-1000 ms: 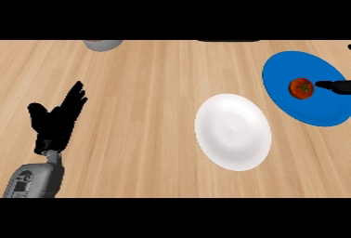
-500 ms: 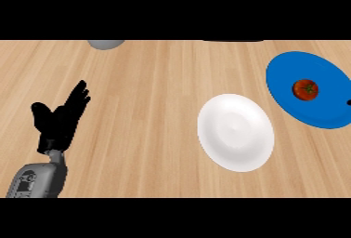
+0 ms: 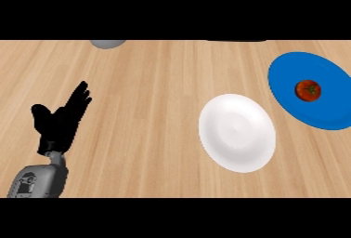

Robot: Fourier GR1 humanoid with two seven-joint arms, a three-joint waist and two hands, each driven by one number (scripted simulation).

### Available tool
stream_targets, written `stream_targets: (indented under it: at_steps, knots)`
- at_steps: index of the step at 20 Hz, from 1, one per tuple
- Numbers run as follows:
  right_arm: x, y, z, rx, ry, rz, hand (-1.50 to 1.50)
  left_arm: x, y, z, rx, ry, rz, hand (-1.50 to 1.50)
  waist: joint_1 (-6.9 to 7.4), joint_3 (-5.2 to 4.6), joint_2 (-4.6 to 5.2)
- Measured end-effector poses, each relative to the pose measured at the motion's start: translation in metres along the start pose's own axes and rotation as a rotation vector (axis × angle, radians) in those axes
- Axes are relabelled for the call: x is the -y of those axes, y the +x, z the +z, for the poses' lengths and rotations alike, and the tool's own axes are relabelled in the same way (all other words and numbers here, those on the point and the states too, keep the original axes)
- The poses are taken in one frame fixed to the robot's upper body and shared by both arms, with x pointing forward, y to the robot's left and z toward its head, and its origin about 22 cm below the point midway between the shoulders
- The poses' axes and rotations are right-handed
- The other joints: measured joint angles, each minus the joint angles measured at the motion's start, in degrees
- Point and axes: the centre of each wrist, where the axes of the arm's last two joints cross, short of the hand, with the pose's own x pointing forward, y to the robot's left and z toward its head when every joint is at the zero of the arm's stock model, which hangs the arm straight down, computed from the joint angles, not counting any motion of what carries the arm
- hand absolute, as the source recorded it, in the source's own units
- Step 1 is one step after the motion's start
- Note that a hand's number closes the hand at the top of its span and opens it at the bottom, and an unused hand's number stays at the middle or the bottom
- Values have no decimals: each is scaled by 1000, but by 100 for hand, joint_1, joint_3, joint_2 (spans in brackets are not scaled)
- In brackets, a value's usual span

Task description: Pick the tomato from the plate and place it in the plate

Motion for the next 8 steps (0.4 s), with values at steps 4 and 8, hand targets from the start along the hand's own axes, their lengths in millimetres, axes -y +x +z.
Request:
stream_targets:
  at_steps: [4,8]
  knots:
    - [15,0,10,-19,-13,29,-150,-5,2,-5,7,-2,-2,0,18,5,18]
    - [26,-1,19,-44,-19,64,-150,-3,-5,-1,11,-5,-3,0,45,8,25]
